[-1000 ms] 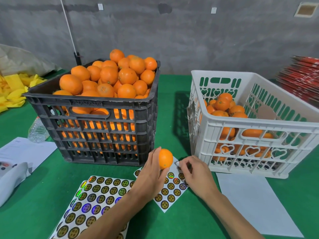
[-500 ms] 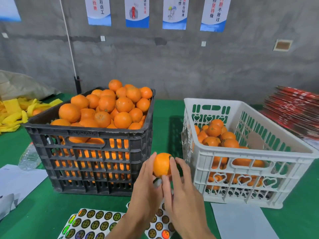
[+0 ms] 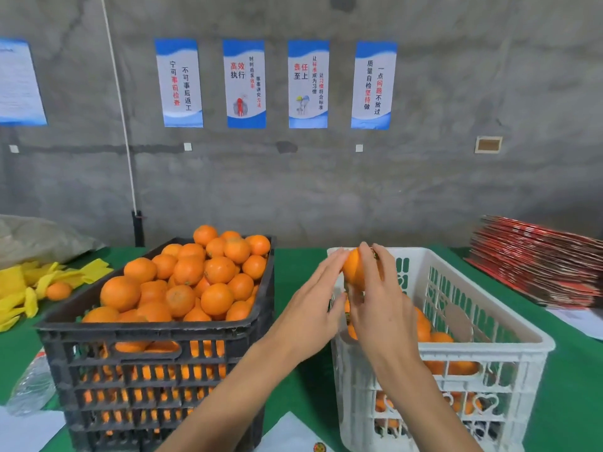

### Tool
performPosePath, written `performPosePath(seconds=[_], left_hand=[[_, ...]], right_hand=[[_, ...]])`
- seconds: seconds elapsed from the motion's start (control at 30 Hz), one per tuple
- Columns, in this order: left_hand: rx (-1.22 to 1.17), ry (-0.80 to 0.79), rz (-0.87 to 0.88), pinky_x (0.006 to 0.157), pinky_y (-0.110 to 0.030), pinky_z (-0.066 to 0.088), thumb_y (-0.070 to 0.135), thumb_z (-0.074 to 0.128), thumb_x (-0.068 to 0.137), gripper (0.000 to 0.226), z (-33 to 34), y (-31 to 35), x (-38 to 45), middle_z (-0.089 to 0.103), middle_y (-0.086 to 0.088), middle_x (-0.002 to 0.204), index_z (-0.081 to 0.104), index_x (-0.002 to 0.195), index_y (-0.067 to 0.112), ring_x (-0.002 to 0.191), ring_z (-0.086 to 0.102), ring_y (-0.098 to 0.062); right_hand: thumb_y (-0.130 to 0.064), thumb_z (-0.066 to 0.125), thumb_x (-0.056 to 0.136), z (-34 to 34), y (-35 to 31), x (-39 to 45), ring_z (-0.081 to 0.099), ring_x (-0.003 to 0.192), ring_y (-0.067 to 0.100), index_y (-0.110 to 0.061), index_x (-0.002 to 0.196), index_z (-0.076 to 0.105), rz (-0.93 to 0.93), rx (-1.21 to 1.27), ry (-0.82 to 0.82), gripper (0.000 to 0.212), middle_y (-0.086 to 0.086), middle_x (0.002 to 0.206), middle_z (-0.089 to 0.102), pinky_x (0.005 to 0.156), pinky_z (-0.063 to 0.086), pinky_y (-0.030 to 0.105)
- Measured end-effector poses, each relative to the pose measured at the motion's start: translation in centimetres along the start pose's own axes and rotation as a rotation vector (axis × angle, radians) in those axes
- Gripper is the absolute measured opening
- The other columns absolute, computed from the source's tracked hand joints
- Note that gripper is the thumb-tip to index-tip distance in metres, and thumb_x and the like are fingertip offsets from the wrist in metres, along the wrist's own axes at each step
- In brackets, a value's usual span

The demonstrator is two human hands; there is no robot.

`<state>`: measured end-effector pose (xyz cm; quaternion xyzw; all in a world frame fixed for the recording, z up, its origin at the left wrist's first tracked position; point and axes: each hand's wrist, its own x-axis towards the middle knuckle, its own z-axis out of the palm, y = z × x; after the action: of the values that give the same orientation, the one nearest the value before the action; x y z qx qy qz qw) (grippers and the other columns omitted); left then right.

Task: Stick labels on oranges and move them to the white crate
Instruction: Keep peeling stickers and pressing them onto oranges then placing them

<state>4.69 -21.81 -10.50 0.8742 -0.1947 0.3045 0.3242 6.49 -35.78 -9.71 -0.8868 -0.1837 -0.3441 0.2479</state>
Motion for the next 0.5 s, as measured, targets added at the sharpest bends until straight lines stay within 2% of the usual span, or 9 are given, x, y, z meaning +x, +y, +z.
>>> performPosePath(seconds=[0.1, 0.2, 0.27, 0.37, 0.43, 0.5], left_hand=[[0.248, 0.065, -0.001, 0.115, -0.032, 0.038, 0.024, 0.052, 0.102, 0.055, -1.1, -0.8, 0.6, 0.018, 0.015, 0.166, 0.034, 0.154, 0.028, 0.144, 0.034, -0.007], [0.352, 0.113, -0.104, 0.112, -0.031, 0.036, 0.014, 0.053, 0.101, 0.041, -3.5, -2.7, 0.9, 0.039, -0.004, 0.155, 0.052, 0.141, 0.012, 0.134, 0.046, -0.021], [0.413, 0.090, -0.268, 0.109, -0.037, 0.038, 0.006, 0.053, 0.098, 0.038, -5.7, -5.1, 1.6, 0.049, -0.014, 0.143, 0.055, 0.136, 0.005, 0.129, 0.051, -0.032], [0.563, -0.038, -0.601, 0.102, -0.047, 0.044, 0.007, 0.054, 0.095, 0.052, -9.0, -9.4, 3.0, 0.044, -0.019, 0.143, 0.044, 0.146, 0.010, 0.123, 0.053, -0.043], [0.668, -0.164, -0.741, 0.106, -0.047, 0.043, 0.015, 0.059, 0.094, 0.062, -10.6, -12.0, 3.7, 0.039, -0.020, 0.145, 0.036, 0.152, 0.016, 0.126, 0.050, -0.044], [0.686, -0.248, -0.799, 0.112, -0.045, 0.038, 0.024, 0.064, 0.094, 0.069, -11.6, -14.2, 4.2, 0.038, -0.021, 0.148, 0.031, 0.154, 0.017, 0.133, 0.046, -0.041]], right_hand=[[-0.004, 0.055, 0.094, 0.4, 1.0, 0.3, 0.065, 0.081, 0.031, -0.024, 0.149, 0.039, 0.059, -0.089, -0.056, 0.061, 0.003, 0.169, 0.009, 0.054, 0.044, 0.034], [0.009, 0.055, 0.084, 0.9, 0.6, 0.4, 0.068, 0.084, 0.030, -0.021, 0.136, 0.061, -0.035, -0.052, -0.140, 0.060, 0.000, 0.169, 0.017, 0.057, 0.047, 0.034], [0.008, 0.053, 0.084, 1.7, -0.6, 0.4, 0.068, 0.090, 0.028, -0.024, 0.139, 0.058, -0.091, -0.042, -0.198, 0.064, -0.004, 0.169, 0.015, 0.063, 0.044, 0.034], [0.001, 0.051, 0.087, 3.5, -3.7, 0.7, 0.065, 0.103, 0.027, -0.026, 0.143, 0.052, -0.188, -0.026, -0.228, 0.062, -0.005, 0.169, 0.015, 0.073, 0.050, 0.036], [-0.006, 0.049, 0.092, 4.7, -5.8, 1.2, 0.062, 0.113, 0.027, -0.028, 0.143, 0.051, -0.233, 0.027, -0.240, 0.056, -0.006, 0.168, 0.019, 0.082, 0.052, 0.038], [-0.016, 0.045, 0.099, 6.0, -7.6, 1.7, 0.058, 0.122, 0.025, -0.031, 0.142, 0.050, -0.251, 0.089, -0.252, 0.046, -0.009, 0.165, 0.022, 0.088, 0.052, 0.038]])
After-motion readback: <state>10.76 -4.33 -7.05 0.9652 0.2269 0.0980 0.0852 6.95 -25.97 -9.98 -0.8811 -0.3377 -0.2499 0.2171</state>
